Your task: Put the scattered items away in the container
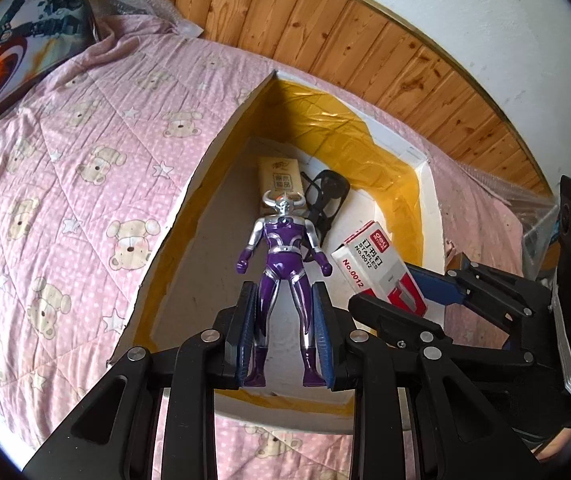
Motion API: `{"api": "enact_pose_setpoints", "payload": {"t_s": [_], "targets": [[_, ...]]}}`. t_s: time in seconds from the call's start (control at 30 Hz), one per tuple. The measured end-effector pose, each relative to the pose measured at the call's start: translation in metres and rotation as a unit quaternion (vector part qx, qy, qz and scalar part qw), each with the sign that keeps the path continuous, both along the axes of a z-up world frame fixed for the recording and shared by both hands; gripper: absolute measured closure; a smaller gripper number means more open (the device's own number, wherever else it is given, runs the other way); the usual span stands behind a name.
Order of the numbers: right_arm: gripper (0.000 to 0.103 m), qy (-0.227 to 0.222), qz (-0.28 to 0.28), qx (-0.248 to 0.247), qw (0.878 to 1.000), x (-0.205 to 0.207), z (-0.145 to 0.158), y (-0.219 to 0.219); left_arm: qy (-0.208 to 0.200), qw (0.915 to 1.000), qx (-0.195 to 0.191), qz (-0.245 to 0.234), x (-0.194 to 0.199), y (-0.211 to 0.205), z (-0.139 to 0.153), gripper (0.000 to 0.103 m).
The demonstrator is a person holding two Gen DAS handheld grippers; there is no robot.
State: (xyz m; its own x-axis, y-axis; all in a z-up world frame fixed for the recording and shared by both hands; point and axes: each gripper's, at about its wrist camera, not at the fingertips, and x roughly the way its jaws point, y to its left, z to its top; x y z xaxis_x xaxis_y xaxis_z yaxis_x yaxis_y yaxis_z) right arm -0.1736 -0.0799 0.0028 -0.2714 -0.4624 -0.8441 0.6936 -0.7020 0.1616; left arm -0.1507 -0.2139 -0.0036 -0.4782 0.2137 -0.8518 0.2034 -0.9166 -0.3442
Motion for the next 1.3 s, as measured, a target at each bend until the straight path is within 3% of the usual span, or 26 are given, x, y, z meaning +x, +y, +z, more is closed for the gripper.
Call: {"api": "enact_pose_setpoints", "payload": {"t_s": [0.37, 0.73, 0.93, 1.1, 1.3], "targets": [[0.064, -0.023, 0.042, 0.067, 0.997, -0.026, -0.026, -0.022, -0.072, 0.9958, 0.046, 0.033, -0.012, -0.009, -0.028, 0.075], [0.064, -0.033, 0.089, 0.129, 0.987, -0.038, -0.055, -0.040, -0.102, 0.9924, 0.047, 0.050, -0.020, -0.017, -0.044, 0.075], [0.063, -0.040, 0.097, 0.139, 0.985, -0.037, -0.064, -0.044, -0.120, 0.9904, 0.042, 0.053, -0.027, -0.015, -0.050, 0.074], [0.062, -0.046, 0.087, 0.135, 0.986, -0.039, -0.065, -0.039, -0.123, 0.9900, 0.052, 0.046, -0.030, -0.013, -0.050, 0.062], [0.062, -0.051, 0.072, 0.115, 0.989, -0.039, -0.058, -0.027, -0.115, 0.9911, 0.051, 0.043, -0.026, -0.012, -0.046, 0.061]]}}
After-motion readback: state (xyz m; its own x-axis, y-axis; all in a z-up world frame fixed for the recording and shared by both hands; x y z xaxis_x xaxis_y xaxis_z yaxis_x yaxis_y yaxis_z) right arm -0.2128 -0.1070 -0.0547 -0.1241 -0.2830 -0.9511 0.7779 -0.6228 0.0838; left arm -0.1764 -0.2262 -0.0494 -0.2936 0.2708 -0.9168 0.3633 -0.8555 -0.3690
